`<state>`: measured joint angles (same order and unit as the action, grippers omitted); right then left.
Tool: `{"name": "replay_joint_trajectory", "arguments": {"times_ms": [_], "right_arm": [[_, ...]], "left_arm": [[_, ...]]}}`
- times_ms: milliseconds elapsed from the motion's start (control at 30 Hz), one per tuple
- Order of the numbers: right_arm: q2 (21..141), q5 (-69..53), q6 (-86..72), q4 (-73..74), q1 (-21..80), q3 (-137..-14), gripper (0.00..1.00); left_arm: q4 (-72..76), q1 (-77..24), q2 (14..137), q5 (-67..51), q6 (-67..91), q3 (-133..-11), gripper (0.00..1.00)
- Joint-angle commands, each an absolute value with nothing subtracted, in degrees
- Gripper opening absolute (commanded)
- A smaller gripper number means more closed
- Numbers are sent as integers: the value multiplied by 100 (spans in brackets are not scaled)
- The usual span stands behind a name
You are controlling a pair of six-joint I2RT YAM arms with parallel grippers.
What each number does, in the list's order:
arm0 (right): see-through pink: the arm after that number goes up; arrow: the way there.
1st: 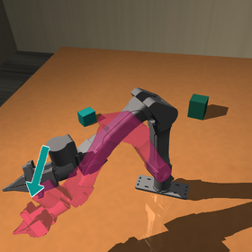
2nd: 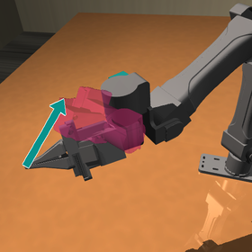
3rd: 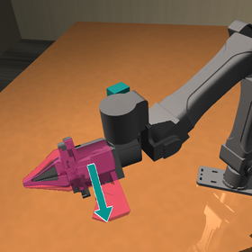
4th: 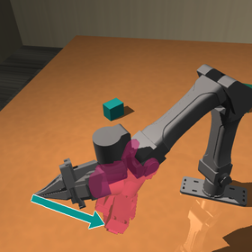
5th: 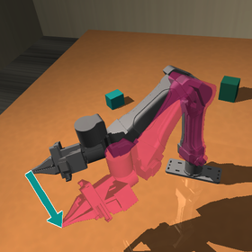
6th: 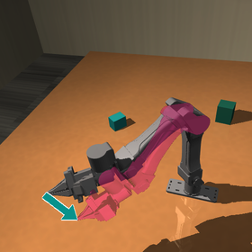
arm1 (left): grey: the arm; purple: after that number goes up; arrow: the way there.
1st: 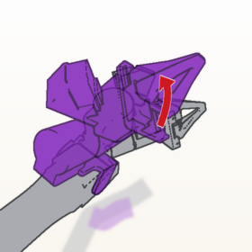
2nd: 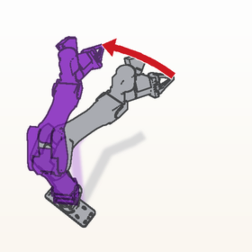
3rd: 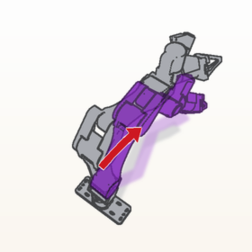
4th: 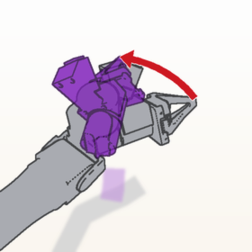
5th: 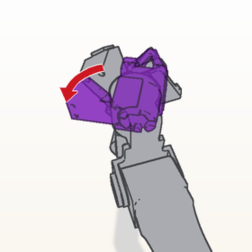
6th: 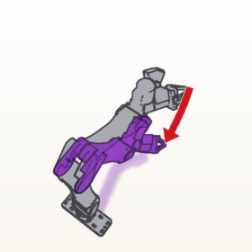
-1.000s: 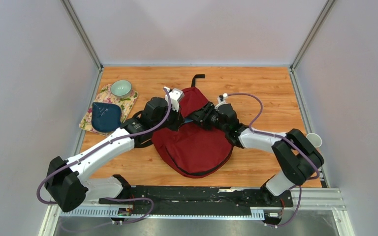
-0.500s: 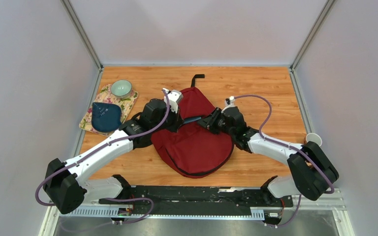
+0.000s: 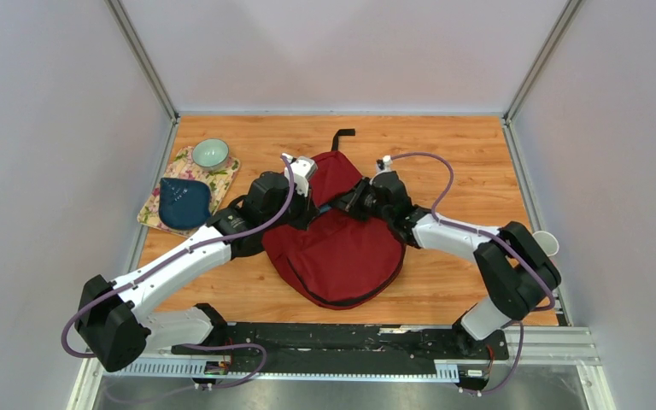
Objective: Pack the student bag
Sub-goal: Place the personal item in the student bag.
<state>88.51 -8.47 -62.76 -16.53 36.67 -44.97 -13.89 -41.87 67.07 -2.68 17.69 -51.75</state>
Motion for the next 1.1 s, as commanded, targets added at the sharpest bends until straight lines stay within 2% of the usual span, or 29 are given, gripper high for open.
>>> {"name": "replay_joint_trajectory", "arguments": {"times_ms": [0, 200, 400, 533, 600, 633, 667, 767, 900, 1067], "right_arm": [[9201, -765, -6232, -1978, 3656, -5316, 6], [9642, -721, -6074, -1600, 3621, -5757, 11], [9001, -449, -5740, -1530, 3630, -5125, 14], [8658, -299, -5249, -855, 3630, -5114, 15], [8587, -238, -5107, -379, 3639, -5150, 20], [8465, -220, -5063, -317, 3630, -5107, 24], [8386, -176, -5028, -325, 3630, -4993, 35], [8157, -255, -4983, -308, 3630, -4966, 45], [8244, -317, -4940, 69, 3753, -5325, 49], [8472, 191, -4913, 676, 4104, -5712, 50]], "left_arm": [[-1266, -4210, 6583, -387, 1802, -5194, 0], [-1248, -4219, 6653, -439, 1819, -5194, 0], [-1257, -4219, 6653, -317, 1854, -5159, 0], [-1248, -4210, 6758, -299, 1898, -5185, 0], [-1292, -4210, 6811, -299, 1925, -5229, 0], [-1309, -4210, 6864, -325, 1942, -5264, 0], [-1310, -4219, 6882, -343, 1934, -5265, 0], [-1275, -4210, 6926, -378, 1995, -5256, 0], [-1222, -4210, 6900, -343, 2083, -5221, 0], [-1265, -4210, 6855, -18, 2188, -5177, 0]]}}
